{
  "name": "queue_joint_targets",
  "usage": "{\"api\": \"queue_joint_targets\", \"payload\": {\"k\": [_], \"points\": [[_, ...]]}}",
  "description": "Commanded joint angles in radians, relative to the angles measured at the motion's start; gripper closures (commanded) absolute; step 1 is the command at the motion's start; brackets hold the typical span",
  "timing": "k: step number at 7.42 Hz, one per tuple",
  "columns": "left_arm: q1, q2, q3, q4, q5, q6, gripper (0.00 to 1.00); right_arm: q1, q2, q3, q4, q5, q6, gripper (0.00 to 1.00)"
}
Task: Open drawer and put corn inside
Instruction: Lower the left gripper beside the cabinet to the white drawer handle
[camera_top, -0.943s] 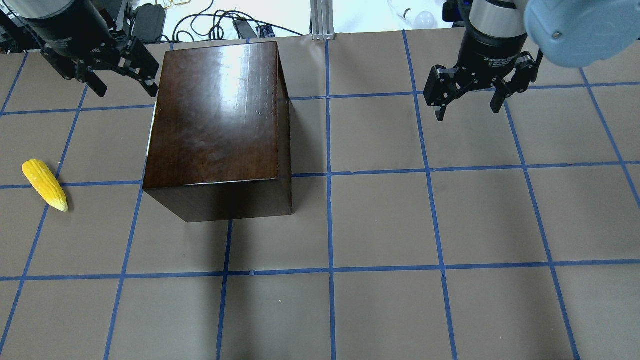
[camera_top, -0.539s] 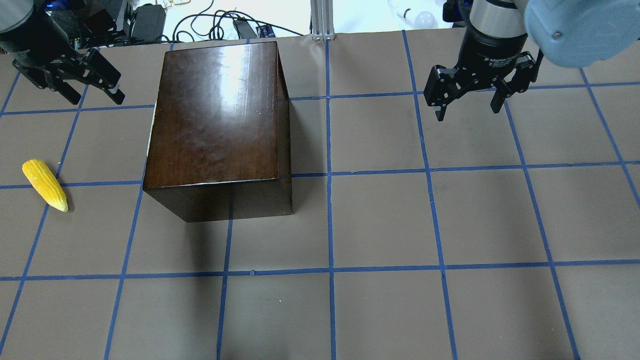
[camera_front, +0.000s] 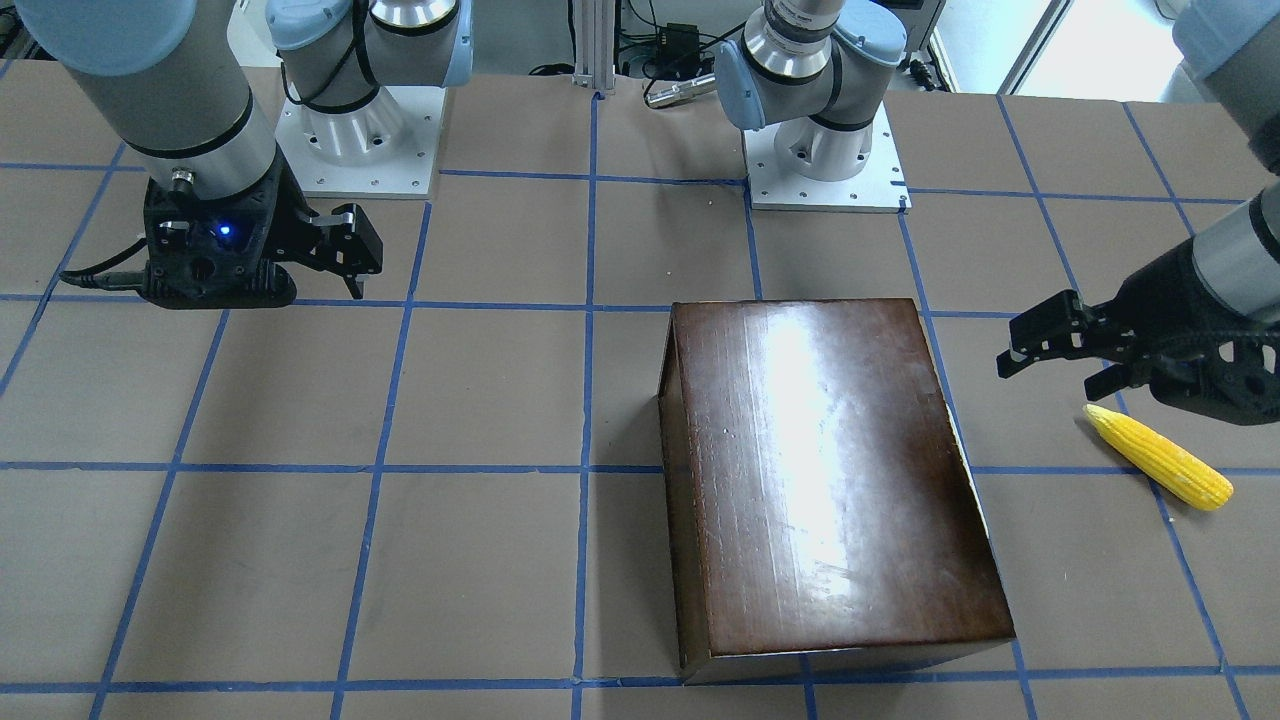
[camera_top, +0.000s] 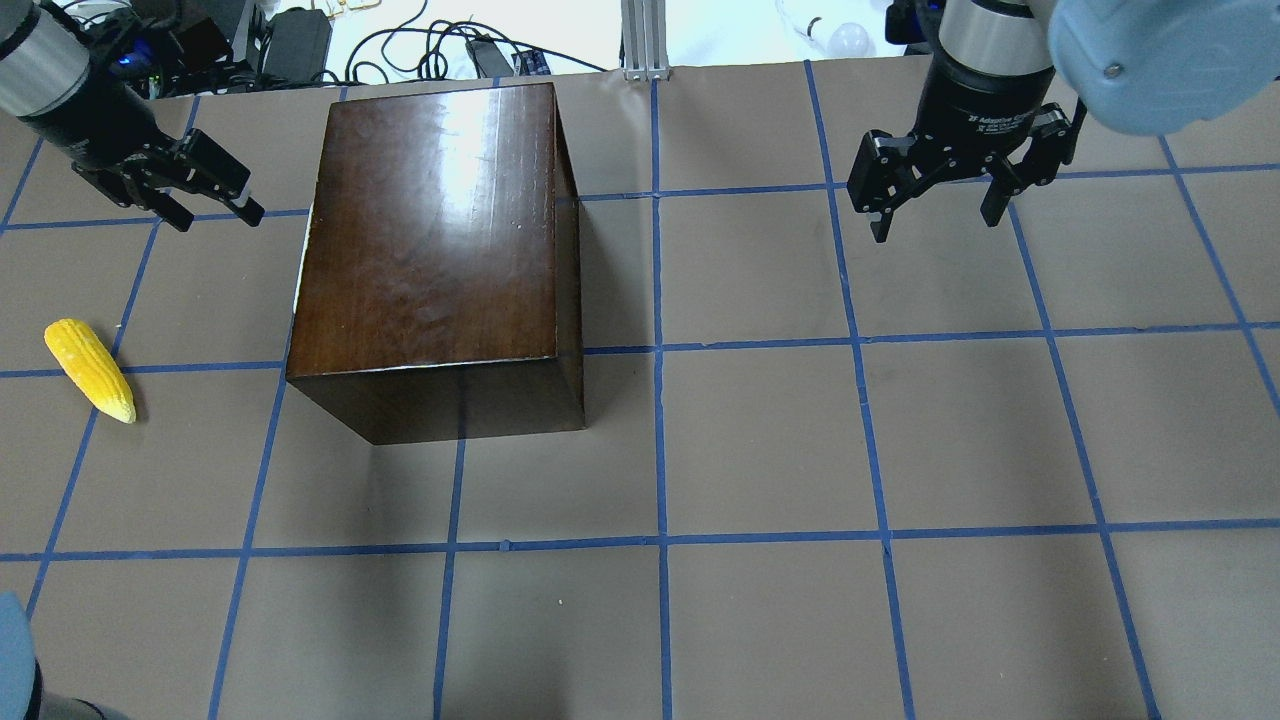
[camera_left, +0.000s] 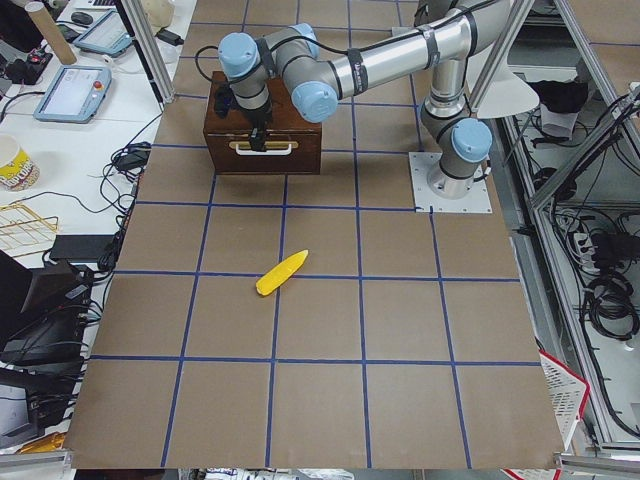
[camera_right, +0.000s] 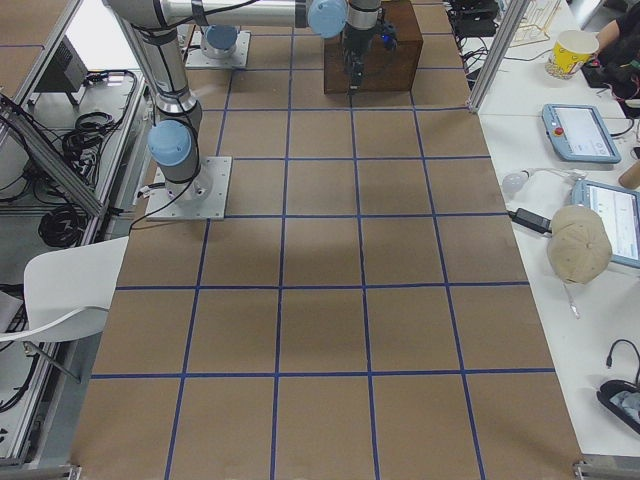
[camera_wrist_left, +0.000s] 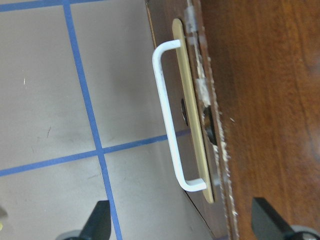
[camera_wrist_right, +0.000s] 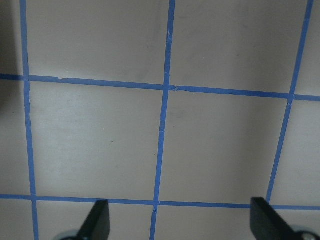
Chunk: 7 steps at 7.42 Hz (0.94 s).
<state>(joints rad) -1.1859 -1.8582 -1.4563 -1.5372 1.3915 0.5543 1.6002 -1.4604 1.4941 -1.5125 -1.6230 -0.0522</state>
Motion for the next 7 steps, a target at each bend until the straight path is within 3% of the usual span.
{"api": "queue_joint_targets", "payload": {"k": [1,7], "points": [[0.002,-0.033,-0.041,0.08,-0.002,0.001,0.0,0.0,0.0,0.0,0.0,0.0,0.0,0.0],[0.002,-0.085,-0.047,0.088,-0.026,-0.056,0.0,0.0,0.0,0.0,0.0,0.0,0.0,0.0]]}}
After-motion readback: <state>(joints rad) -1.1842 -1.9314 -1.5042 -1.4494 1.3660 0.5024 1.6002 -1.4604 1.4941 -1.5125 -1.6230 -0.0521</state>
